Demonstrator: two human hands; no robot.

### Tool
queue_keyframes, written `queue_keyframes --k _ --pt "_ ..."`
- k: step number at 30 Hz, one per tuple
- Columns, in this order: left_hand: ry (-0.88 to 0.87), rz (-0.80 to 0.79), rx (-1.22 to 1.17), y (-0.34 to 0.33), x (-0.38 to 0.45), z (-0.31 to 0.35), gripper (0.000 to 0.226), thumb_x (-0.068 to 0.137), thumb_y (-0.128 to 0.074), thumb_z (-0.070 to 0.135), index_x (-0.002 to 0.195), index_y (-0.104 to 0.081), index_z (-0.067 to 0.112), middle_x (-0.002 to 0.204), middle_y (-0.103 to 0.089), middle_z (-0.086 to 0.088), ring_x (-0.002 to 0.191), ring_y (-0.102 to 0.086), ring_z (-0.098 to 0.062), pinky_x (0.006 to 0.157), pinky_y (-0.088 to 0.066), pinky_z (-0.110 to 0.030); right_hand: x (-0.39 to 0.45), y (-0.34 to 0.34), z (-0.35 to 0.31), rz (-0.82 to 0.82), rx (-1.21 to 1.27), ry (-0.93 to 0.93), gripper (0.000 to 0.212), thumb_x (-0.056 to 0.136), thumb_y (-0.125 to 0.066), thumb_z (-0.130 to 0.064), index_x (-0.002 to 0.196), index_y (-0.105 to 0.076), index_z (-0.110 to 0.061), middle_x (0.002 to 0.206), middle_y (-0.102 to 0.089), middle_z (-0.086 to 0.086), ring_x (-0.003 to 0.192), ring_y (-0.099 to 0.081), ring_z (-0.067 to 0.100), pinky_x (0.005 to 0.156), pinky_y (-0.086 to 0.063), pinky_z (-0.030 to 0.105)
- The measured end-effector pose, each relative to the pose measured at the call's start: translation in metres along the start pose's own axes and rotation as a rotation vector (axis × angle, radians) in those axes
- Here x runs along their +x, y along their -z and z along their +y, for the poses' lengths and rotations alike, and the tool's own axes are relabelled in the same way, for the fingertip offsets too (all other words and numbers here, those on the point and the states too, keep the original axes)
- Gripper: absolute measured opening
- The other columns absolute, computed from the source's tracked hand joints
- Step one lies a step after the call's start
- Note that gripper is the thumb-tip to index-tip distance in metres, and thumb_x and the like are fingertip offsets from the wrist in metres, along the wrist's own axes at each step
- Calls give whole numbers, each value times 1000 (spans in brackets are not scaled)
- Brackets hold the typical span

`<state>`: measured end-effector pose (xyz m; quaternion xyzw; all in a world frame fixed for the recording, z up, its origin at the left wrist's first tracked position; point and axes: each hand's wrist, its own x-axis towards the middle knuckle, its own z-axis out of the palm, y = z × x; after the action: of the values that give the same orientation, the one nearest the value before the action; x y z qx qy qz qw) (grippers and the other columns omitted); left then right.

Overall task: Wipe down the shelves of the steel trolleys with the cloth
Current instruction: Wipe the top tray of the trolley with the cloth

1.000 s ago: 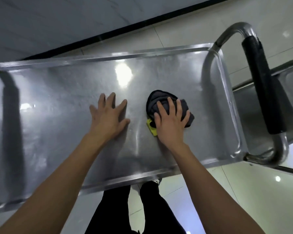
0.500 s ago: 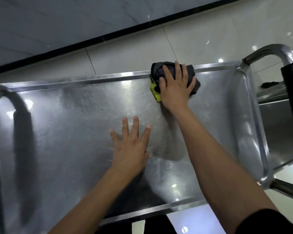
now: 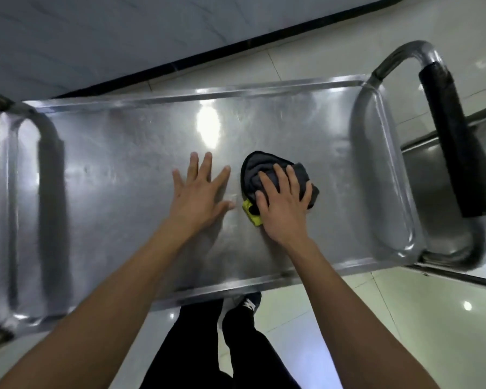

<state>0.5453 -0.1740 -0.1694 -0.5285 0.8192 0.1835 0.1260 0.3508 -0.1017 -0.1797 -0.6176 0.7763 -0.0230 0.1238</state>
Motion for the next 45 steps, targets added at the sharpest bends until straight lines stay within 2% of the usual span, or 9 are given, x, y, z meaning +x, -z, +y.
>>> queue_keyframes --k 2,4,9,20,23,27,33,40,45 --pt "24 87 13 -7 -21 10 68 94 -48 63 152 -24 36 166 -8 -10 152 2 -38 113 -21 -68 -47 -7 7 -1 -14 16 47 100 -28 -51 143 -39 -39 161 -25 -2 151 -9 21 117 -2 59" --pt "38 145 31 -19 -43 22 58 96 -49 56 146 -33 33 161 -18 -11 149 -10 -38 108 -30 -67 -86 -14 13 -1 -31 36 47 100 -28 -51 143 -39 -38 160 -25 -1 151 -11 23 116 -3 59" --pt "76 51 32 -32 -68 40 61 100 -41 55 152 -16 34 167 1 -8 152 3 -37 110 -24 -69 -154 -20 28 -4 -49 57 47 101 -28 -51 146 -36 -36 161 -26 1 151 -12 25 117 -9 61" --pt "115 47 14 -33 -80 44 58 103 -33 54 155 -14 37 168 2 -6 153 6 -35 113 -21 -67 -185 -11 16 -85 -44 60 51 104 -21 -49 152 -27 -35 164 -18 3 152 -6 27 118 -4 62" --pt "67 52 19 -29 -81 32 56 101 -35 57 152 -21 39 167 -5 -4 153 -2 -30 110 -25 -63 -170 -13 10 -97 -49 63 51 104 -21 -48 154 -24 -36 165 -14 4 152 -6 28 117 -4 63" --pt "58 119 -30 -20 -80 0 52 100 -44 51 147 -37 31 162 -24 -9 149 -20 -30 110 -29 -59 -143 -17 -8 -63 -74 77 51 104 -22 -47 153 -25 -36 164 -16 3 152 -10 28 116 -6 63" --pt "133 174 -29 -7 -60 -54 48 101 -43 48 147 -41 32 162 -24 -11 150 -13 -35 113 -23 -61 -59 -18 -56 -69 -53 20 53 103 -20 -49 154 -21 -37 165 -14 -1 152 -8 26 115 -2 62" --pt "56 260 -34 -5 -55 -81 42 99 -52 39 140 -55 31 154 -41 -12 143 -32 -38 104 -31 -58 71 -12 -115 -47 -59 -67 51 103 -20 -49 154 -18 -41 165 -10 -4 152 -3 24 117 0 62" --pt "17 263 -30 -11 -52 -86 46 99 -52 44 141 -55 26 157 -38 -16 146 -32 -40 107 -30 -62 159 -6 -143 1 -44 -49 51 103 -21 -47 153 -20 -40 164 -14 -2 151 -7 26 116 -1 64"
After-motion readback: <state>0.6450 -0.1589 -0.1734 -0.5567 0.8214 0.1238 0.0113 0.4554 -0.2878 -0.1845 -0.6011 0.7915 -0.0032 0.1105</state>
